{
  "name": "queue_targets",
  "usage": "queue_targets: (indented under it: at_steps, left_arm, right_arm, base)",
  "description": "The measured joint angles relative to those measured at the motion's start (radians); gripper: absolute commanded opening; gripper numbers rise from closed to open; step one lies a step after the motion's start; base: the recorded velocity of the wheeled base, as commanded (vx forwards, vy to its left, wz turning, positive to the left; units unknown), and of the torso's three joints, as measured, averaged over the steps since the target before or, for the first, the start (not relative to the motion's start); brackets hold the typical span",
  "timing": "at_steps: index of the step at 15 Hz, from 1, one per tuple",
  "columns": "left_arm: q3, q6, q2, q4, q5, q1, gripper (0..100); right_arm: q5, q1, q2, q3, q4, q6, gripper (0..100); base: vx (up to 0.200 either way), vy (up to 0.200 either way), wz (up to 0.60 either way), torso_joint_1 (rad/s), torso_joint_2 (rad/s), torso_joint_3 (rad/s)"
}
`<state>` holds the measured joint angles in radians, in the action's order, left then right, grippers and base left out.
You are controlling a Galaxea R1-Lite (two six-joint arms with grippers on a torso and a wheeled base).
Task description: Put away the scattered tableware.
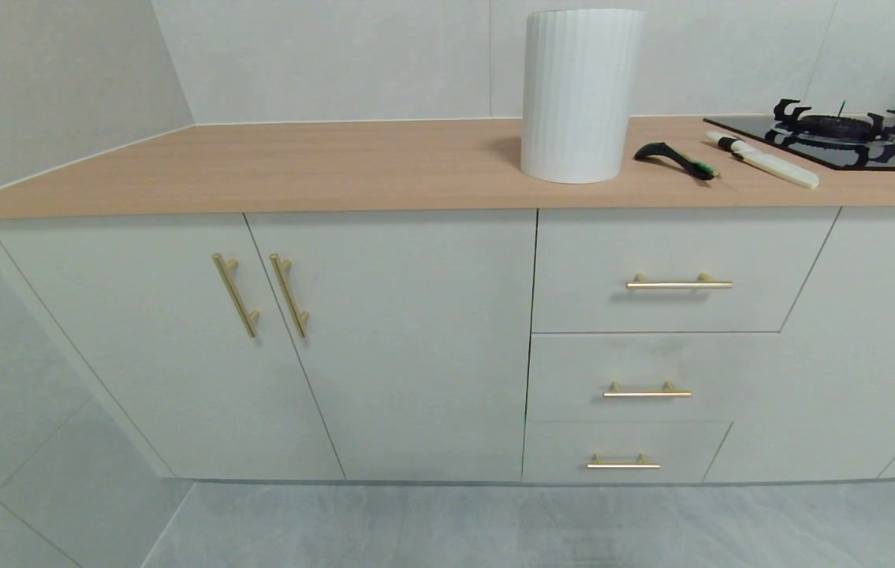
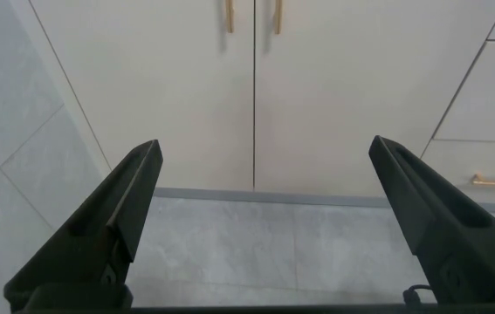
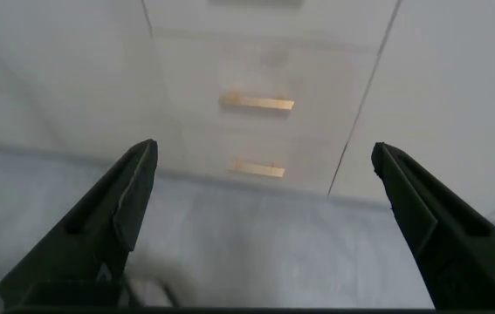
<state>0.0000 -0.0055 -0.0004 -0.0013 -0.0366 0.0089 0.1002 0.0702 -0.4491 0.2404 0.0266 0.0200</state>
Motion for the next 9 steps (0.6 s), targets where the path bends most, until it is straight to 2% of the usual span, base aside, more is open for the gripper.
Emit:
queue_targets:
  at_steps: [5,9]
  left_arm:
    - [0.0,0.0,0.0,0.0,0.0,0.0,100]
    - [0.0,0.0,0.0,0.0,0.0,0.0,100]
  right_arm:
    - [-0.014,0.032,-0.56,0.2,0.055,-0.003,100]
    - [-0.021,0.043,-0.978,0.357,0.206,-0.002,100]
  base:
    - [0.0,0.0,0.0,0.0,0.0,0.0]
    - [0.0,0.0,0.0,0.0,0.0,0.0]
